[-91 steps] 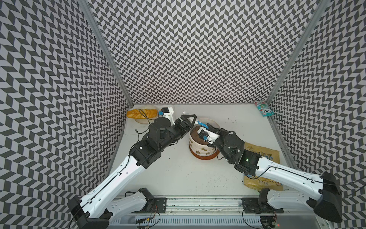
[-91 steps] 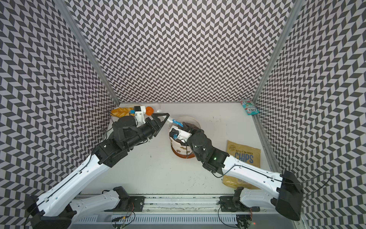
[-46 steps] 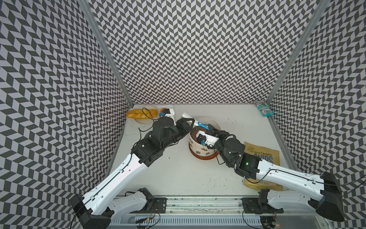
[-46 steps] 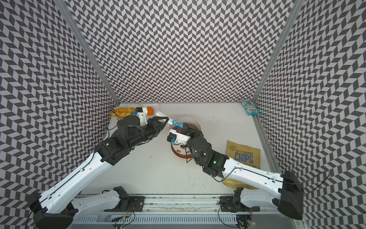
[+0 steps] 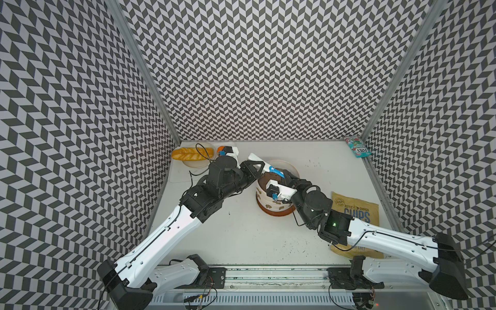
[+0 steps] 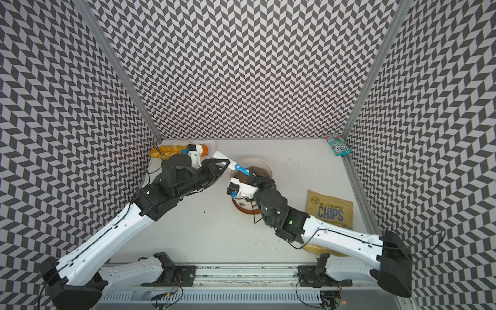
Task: Scrub the dried mud off the ceramic pot
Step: Pick up the brush from the center of the board.
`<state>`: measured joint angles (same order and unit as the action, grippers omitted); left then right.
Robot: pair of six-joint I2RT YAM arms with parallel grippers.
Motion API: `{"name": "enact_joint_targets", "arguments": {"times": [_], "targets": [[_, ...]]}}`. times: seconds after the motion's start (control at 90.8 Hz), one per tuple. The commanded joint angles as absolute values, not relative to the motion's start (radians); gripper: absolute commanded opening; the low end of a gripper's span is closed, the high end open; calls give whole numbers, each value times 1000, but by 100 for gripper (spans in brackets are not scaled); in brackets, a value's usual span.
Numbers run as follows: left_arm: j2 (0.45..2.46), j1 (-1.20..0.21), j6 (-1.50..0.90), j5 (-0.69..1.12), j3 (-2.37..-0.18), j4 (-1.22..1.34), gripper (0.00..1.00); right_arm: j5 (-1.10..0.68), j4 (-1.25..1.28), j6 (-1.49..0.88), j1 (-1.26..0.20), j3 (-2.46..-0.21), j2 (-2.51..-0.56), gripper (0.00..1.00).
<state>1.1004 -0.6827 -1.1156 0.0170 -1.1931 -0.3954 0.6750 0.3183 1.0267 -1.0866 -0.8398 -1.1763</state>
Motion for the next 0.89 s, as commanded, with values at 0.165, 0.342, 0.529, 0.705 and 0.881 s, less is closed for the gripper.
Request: {"name": "enact_joint_targets", "arguments": {"times": [0.165,0.342,0.529,0.705,0.881], "targets": [[1057,-631,-1066,49,-1166,-283,21,621,333,887,-1096,-846,-1153,67],[1036,-604,-988,66,-1143,-228,21,379,241,560,-1051,-888,-1053,81],[977,-586,-943,110,-1059,-85,24,-220,240,-24,-742,-932,-966,88],[936,-585,-950,138,-996,36,25,-457,413,-485,-589,-885,-977,90],[914,-586,-980,171,-952,131,26,-471,565,-857,-573,-780,-1008,90]]}}
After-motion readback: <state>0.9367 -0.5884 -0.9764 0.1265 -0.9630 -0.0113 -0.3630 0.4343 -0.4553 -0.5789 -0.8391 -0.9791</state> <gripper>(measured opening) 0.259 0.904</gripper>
